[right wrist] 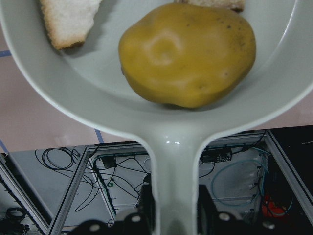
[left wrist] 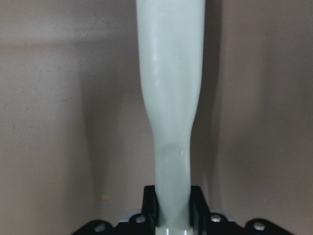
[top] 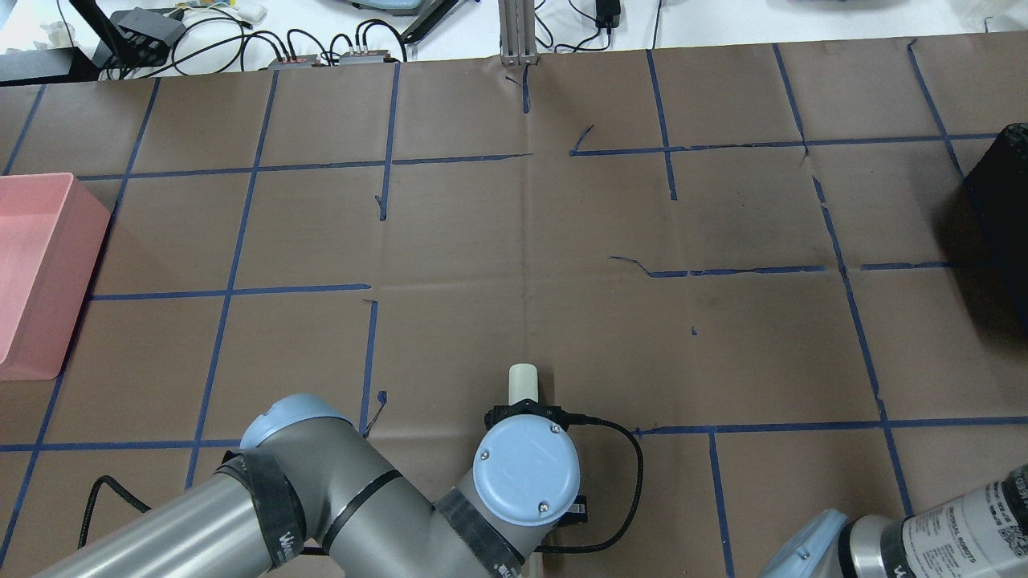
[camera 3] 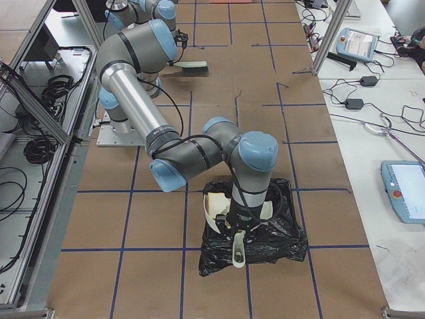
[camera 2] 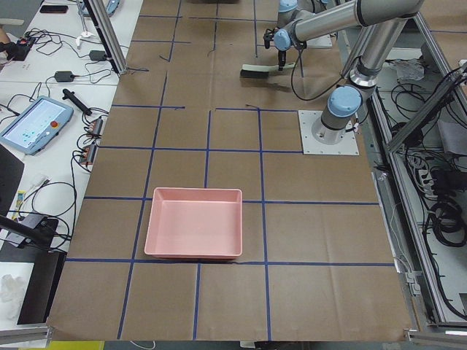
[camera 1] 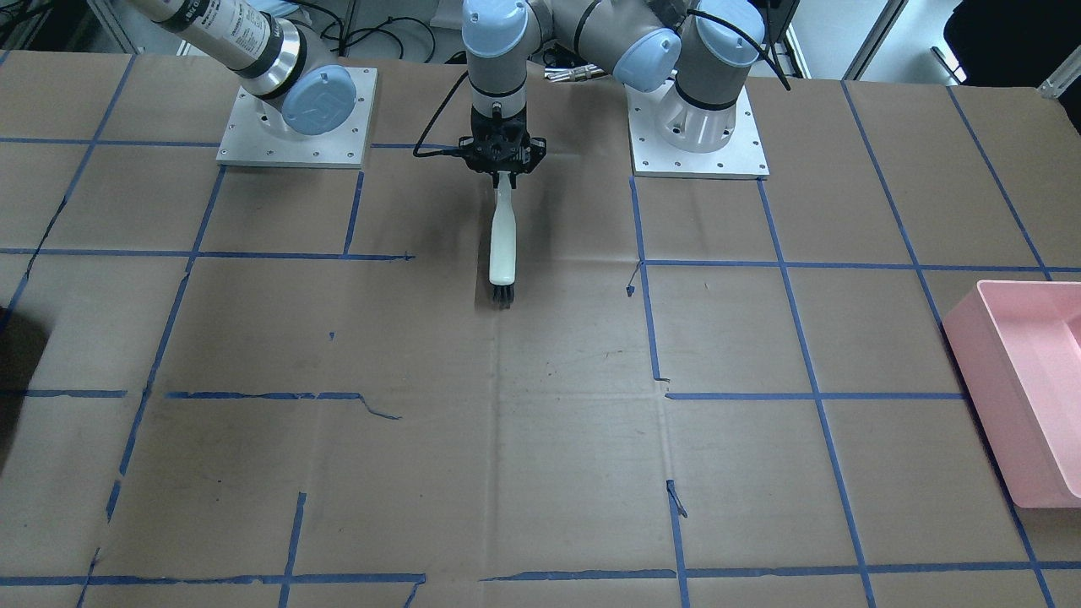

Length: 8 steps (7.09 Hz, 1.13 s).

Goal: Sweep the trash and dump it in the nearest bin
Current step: 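Tip the dustpan over the bin with the right gripper while the left drops the brush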

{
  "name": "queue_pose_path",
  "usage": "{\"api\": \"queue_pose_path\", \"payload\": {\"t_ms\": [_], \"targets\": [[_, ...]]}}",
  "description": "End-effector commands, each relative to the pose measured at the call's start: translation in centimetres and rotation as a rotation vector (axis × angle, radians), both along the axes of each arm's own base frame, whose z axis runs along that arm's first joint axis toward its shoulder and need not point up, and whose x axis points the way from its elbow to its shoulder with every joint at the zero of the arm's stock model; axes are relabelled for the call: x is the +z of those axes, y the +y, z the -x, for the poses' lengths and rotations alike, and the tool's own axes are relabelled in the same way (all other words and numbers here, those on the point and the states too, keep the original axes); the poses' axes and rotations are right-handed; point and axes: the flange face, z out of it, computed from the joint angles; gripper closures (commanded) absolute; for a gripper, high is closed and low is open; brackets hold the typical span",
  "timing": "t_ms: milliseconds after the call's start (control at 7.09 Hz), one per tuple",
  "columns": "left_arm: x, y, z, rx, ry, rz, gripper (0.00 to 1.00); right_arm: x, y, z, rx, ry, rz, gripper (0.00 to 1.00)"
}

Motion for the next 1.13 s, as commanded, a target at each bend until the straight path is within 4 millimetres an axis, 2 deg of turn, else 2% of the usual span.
{"api": "queue_pose_path", "payload": {"t_ms": [0,141,423,705,846,987], "targets": [[-0.1,-0.1,-0.1,0.002,-0.002,-0.001,0.59,1.2,0.2,0.1,-0.023,0.09,-0.025,1.0],[0.0,-0.2,-0.1,0.0,-0.002,0.001,0.47,1.8,0.2,0.0,-0.026,0.121,-0.018,1.0],[0.1,-0.3,-0.1,0.002,0.0,0.003,0.34,1.6,0.3,0.2,-0.041,0.164,-0.036,0.99],[1.3,-1.0,0.3,0.002,0.008,0.039,0.09,0.5,0.1,-0.3,-0.045,0.204,-0.035,0.99],[2.3,-1.9,0.3,0.005,0.003,0.076,0.07,0.3,0.1,-0.8,-0.049,0.232,-0.036,0.99],[4.2,-3.7,0.3,0.026,0.027,0.111,0.07,0.5,0.2,-1.2,-0.048,0.234,-0.034,0.99]]}}
